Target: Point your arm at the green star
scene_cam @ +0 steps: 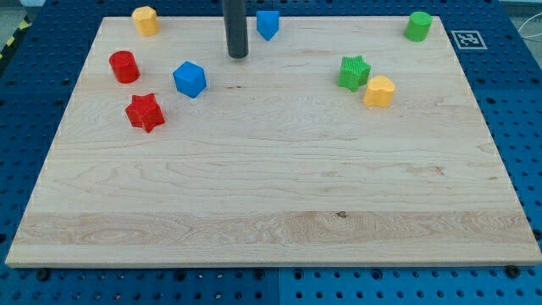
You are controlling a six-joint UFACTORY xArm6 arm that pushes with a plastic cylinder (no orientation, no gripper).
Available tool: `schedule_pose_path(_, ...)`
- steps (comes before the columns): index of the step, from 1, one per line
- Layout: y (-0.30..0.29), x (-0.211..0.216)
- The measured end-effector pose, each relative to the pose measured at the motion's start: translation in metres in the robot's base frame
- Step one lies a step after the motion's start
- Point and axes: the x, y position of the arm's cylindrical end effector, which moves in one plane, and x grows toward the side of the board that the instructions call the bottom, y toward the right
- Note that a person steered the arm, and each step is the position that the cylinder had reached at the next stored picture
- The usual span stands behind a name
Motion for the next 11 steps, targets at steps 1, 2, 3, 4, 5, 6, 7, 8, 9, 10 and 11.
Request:
schedule_pose_path(1,0.010,0.000)
schedule_pose_path(2,0.021,0.000)
schedule_pose_path(3,0.033,0.000)
schedule_pose_path(4,0.049,0.000)
schedule_pose_path(5,0.066,-0.003)
schedule_pose_path(6,0.088,-0.008)
schedule_pose_path(7,0.119,-0.008)
schedule_pose_path(8,0.150,-0.008)
schedule_pose_path(9,0.174,-0.007)
schedule_pose_path(10,0.192,0.002)
schedule_pose_path(11,0.207,0.011)
